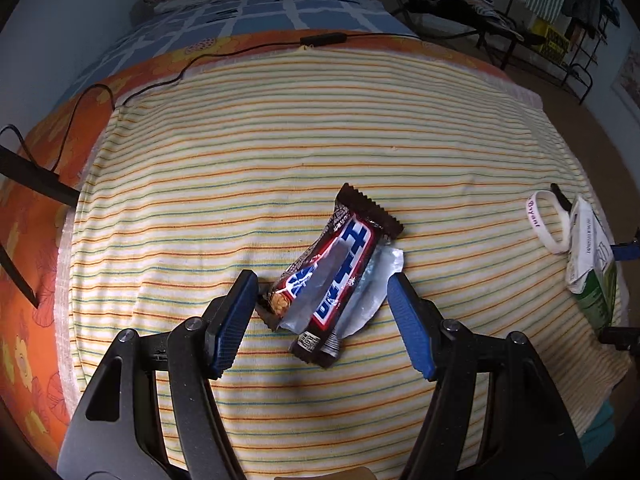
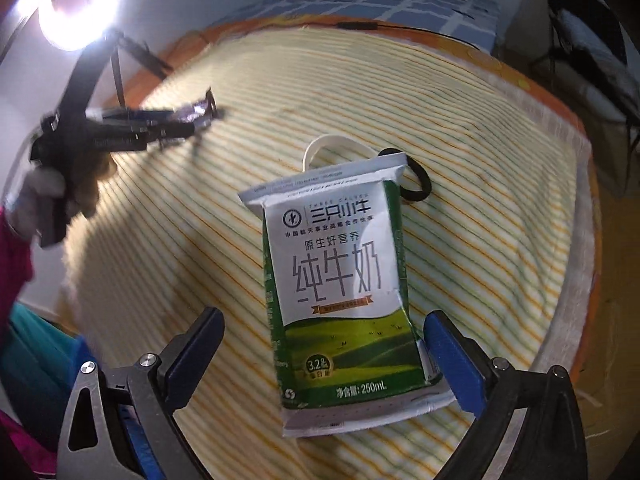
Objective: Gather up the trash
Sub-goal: 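Grasp the candy bar wrapper with the left tool while the right tool grasps the milk pouch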
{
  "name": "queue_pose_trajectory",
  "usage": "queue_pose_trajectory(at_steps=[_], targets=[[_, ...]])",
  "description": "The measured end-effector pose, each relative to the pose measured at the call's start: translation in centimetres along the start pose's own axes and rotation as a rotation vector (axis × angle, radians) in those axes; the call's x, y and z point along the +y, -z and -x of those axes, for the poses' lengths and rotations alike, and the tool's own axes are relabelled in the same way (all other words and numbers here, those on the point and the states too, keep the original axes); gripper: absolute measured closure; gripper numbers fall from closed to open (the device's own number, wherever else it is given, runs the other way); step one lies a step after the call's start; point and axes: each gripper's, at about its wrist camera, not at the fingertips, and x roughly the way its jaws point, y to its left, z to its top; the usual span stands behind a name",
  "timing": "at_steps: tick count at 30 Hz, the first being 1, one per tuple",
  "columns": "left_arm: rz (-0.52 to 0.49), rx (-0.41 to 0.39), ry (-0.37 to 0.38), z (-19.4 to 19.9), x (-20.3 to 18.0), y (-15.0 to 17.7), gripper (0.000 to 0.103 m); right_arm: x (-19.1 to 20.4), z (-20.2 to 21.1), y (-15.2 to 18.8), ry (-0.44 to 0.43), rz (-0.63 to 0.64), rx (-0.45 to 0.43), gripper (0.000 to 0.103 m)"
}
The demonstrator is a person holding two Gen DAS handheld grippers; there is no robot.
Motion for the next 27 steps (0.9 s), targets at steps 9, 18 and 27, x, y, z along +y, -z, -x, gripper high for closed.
queue_pose_trajectory(at_steps=[9, 18, 27], targets=[[0.03, -0.007, -0.005, 0.7, 0.7, 0.4, 0.084, -0.4, -0.6, -0.3, 0.059, -0.034, 0.019, 0.013], [0.027, -0.021, 0.001, 2.6, 0.5, 1.4, 0.092, 0.0, 1.0, 1.0, 0.037, -0.083, -0.015, 0.025], [0.014, -0.059, 0.013, 6.5, 0.3, 2.8, 0.092, 1.4, 3.7, 2.3, 0.035, -0.136, -0.092, 0.026]])
